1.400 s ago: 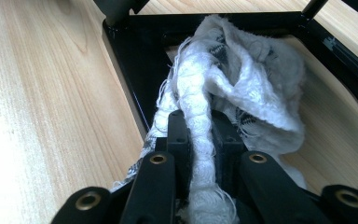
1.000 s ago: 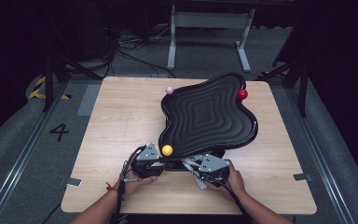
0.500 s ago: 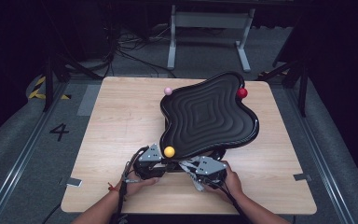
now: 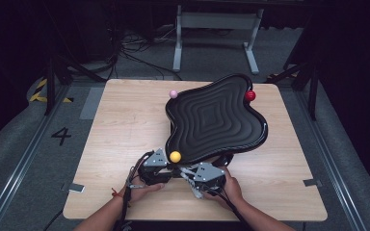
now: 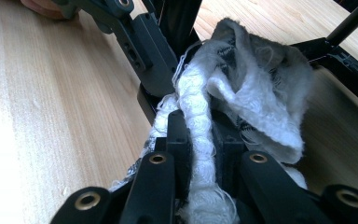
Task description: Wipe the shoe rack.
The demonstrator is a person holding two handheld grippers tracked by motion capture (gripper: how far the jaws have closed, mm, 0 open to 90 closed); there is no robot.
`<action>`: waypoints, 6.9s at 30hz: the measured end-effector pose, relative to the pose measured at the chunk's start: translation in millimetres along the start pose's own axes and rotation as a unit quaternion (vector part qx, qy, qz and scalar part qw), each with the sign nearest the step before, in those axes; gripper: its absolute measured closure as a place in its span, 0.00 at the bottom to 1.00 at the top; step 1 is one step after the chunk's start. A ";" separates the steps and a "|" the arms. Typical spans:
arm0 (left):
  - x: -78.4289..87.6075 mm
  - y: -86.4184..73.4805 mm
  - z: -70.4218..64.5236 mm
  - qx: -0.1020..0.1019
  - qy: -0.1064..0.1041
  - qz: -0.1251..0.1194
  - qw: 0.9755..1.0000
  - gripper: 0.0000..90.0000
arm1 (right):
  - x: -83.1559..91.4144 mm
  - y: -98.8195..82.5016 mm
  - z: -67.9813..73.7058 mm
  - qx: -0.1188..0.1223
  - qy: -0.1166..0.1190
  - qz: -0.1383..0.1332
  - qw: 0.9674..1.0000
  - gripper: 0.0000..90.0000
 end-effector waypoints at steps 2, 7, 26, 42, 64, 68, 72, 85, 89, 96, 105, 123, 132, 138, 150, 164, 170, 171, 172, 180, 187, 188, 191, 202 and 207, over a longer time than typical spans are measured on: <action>0.3 -0.3 -0.1 -0.001 -0.001 0.004 1.000 0.81 | 0.7 -0.2 0.4 0.009 -0.001 0.000 1.000 0.89; 0.6 -0.9 0.2 -0.003 -0.002 0.007 1.000 0.81 | 3.5 -4.3 -4.9 0.009 0.002 0.002 1.000 0.89; 1.8 -1.8 3.5 -0.011 -0.020 0.015 1.000 0.81 | 22.2 -44.3 -63.3 -0.032 -0.062 0.043 0.997 0.90; 1.7 -2.0 4.0 -0.014 -0.024 0.019 0.999 0.81 | 13.0 -65.1 -109.0 -0.081 -0.115 0.084 0.987 0.90; 1.6 -2.2 4.1 -0.013 -0.023 0.022 0.999 0.81 | 10.7 -75.1 -141.6 -0.096 -0.147 0.072 0.982 0.90; 1.3 -2.2 3.9 -0.012 -0.022 0.021 0.999 0.81 | 15.9 -74.0 -133.7 -0.090 -0.137 0.070 0.984 0.90; 1.3 -2.2 3.8 -0.013 -0.020 0.022 0.999 0.81 | 21.2 -69.5 -117.1 -0.069 -0.113 0.070 0.989 0.90; 0.9 -2.2 4.5 -0.013 -0.024 0.022 0.999 0.81 | 18.7 -45.6 -68.1 -0.026 -0.065 0.048 0.996 0.90; 1.0 -2.1 4.8 -0.014 -0.024 0.024 0.999 0.81 | 15.8 -37.5 -56.7 -0.019 -0.052 0.043 0.997 0.90; 1.0 -2.3 4.6 -0.012 -0.023 0.027 0.999 0.81 | 6.4 -22.8 -38.7 -0.020 -0.030 0.033 0.999 0.90; 1.2 -2.3 4.7 -0.012 -0.022 0.030 0.999 0.81 | 4.1 -21.5 -33.3 -0.050 -0.029 0.023 0.998 0.90; 1.0 -2.4 4.9 -0.012 -0.023 0.032 0.999 0.81 | 14.9 -22.5 -21.0 -0.020 -0.022 0.004 1.000 0.89; 0.6 -2.2 4.8 -0.012 -0.022 0.031 0.999 0.81 | 8.6 -11.9 -7.3 -0.012 -0.013 -0.003 1.000 0.89; 0.3 -2.1 5.0 -0.011 -0.022 0.028 0.999 0.81 | 5.8 -6.9 0.5 -0.002 -0.007 -0.008 1.000 0.89; 0.6 -2.6 5.2 -0.010 -0.025 0.029 0.999 0.81 | 17.7 -24.0 -20.7 -0.012 -0.013 0.002 1.000 0.89; 0.8 -2.4 5.7 -0.010 -0.028 0.031 0.999 0.81 | 21.2 -63.3 -93.1 -0.081 -0.088 0.035 0.992 0.89; 1.1 -2.4 6.1 -0.012 -0.029 0.033 0.999 0.81 | 13.9 -66.7 -109.1 -0.084 -0.103 0.036 0.990 0.89; 0.9 -2.4 5.9 -0.010 -0.029 0.032 0.999 0.81 | 13.2 -67.3 -109.8 -0.093 -0.101 0.042 0.990 0.89; 0.9 -2.4 5.9 -0.010 -0.029 0.032 0.999 0.81 | 11.3 -67.3 -113.2 -0.087 -0.104 0.035 0.990 0.89; 1.2 -2.5 6.0 -0.012 -0.029 0.034 0.999 0.81 | 5.1 -69.0 -125.8 -0.097 -0.125 0.035 0.987 0.89; 0.7 -2.4 5.9 -0.012 -0.029 0.030 0.999 0.81 | 7.1 -72.6 -132.2 -0.122 -0.137 0.050 0.982 0.89; 0.6 -2.4 5.8 -0.012 -0.028 0.030 0.999 0.81 | 8.0 -73.2 -132.9 -0.125 -0.136 0.052 0.981 0.89; 0.6 -2.4 5.7 -0.012 -0.027 0.030 0.999 0.81 | 11.5 -75.7 -134.4 -0.132 -0.136 0.053 0.980 0.89; 0.8 -2.5 5.8 -0.011 -0.024 0.030 0.999 0.81 | 32.6 -80.8 -120.2 -0.139 -0.125 0.059 0.981 0.89; 0.6 -2.5 5.6 -0.010 -0.023 0.029 0.999 0.81 | 32.9 -73.2 -102.4 -0.096 -0.115 0.053 0.987 0.89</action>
Point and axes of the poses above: each handheld gripper's, and its own axes: x roughly backward along the jaws, y roughly out of its top, z roughly to its left, the point moved 4 cm from there along -x, roughly forward along the jaws, and after that the axes turned 15 degrees about -y, right-handed, at the moved point
